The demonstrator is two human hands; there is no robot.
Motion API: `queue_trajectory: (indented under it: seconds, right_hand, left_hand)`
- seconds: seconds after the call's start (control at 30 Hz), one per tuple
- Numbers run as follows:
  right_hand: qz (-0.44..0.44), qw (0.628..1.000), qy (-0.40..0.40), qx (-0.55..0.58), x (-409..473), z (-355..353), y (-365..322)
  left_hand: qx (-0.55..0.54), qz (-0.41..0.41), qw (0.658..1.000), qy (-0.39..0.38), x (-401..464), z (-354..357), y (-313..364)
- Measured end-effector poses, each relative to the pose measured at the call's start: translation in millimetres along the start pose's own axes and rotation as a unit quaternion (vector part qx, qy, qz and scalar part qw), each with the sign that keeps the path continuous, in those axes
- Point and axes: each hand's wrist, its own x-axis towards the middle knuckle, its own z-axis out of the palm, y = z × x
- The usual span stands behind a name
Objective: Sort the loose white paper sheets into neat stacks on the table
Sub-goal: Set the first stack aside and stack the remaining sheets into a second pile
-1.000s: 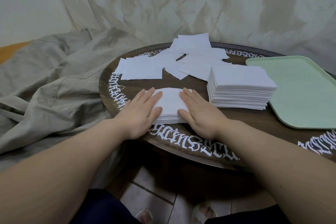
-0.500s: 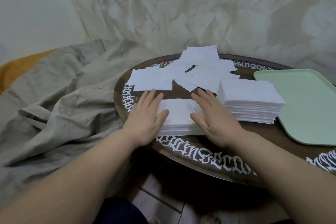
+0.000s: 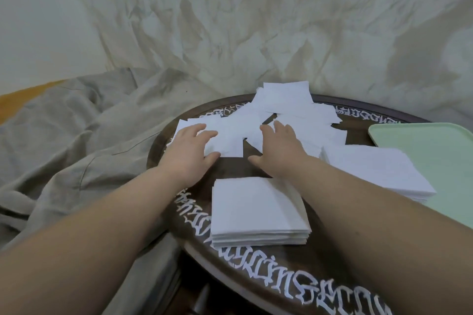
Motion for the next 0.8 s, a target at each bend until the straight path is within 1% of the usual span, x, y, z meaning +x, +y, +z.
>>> queue_trajectory:
  seconds: [0.1, 0.2, 0.33, 0.5, 0.57, 0.67, 0.73, 0.8]
  right_hand:
    - [0.084, 0.996, -0.015, -0.011, 21.6, 16.1, 3.6]
    - [0.122, 0.992, 0.004, -0.005, 34.6, 26.9, 8.8]
    - [0.094, 0.995, 0.016, -0.028, 40.2, 30.3, 10.6]
    - [0.029, 0.996, 0.036, -0.079, 37.7, 29.8, 8.0]
    - [0.048, 0.996, 0.030, -0.072, 39.5, 31.7, 9.1]
    - [0.122, 0.992, 0.017, -0.024, 44.6, 32.8, 15.2]
    - [0.129, 0.991, 0.033, -0.029, 47.5, 35.5, 18.2]
    - [0.110, 0.992, 0.045, -0.048, 51.8, 35.1, 20.4]
  left_hand:
    - [0.009, 0.025, 0.999, -0.020, 23.3, 13.7, 4.3]
    - [0.025, 0.036, 0.998, -0.051, 39.9, 30.5, 7.1]
    - [0.061, 0.007, 0.993, -0.101, 47.4, 46.2, 0.8]
    - [0.063, -0.028, 0.995, -0.074, 45.2, 46.4, -8.3]
    - [0.065, -0.038, 0.994, -0.080, 43.1, 44.8, -8.6]
    - [0.061, -0.042, 0.994, -0.079, 39.5, 45.3, -9.0]
    - [0.062, -0.043, 0.994, -0.078, 38.8, 46.9, -9.3]
    - [0.063, -0.046, 0.993, -0.087, 38.3, 48.3, -9.6]
